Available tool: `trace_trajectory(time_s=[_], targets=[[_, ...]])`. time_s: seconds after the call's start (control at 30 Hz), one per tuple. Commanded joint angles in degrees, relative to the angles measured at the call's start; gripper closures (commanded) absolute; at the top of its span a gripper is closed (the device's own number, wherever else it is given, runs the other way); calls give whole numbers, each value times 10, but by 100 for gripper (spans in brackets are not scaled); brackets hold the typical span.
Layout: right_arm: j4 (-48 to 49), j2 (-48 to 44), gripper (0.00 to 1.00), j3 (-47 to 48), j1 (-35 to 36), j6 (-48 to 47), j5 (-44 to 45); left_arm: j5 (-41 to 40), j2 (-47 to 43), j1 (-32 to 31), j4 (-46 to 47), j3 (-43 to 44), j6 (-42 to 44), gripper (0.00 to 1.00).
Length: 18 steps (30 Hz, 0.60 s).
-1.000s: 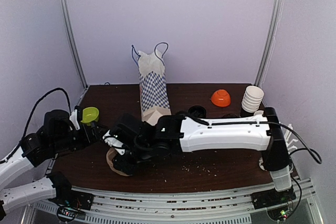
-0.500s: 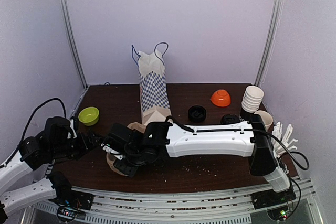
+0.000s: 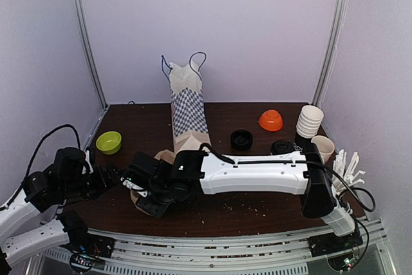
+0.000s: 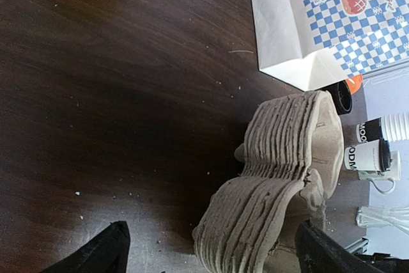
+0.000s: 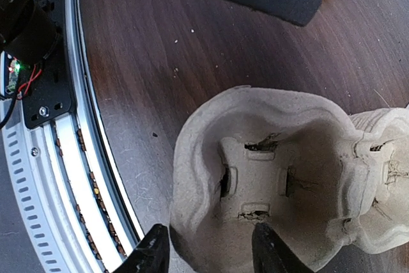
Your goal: Pack the takeout coffee
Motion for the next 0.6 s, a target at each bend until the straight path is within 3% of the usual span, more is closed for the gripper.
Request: trace_trajectory(time_s=[0.0, 0.57], targets=[[-20, 20, 57, 15, 3, 8, 19, 4, -8, -2, 7, -6, -4, 7], [-4, 6, 67, 20, -1, 31, 11, 7, -12, -2, 4, -7, -4, 7]])
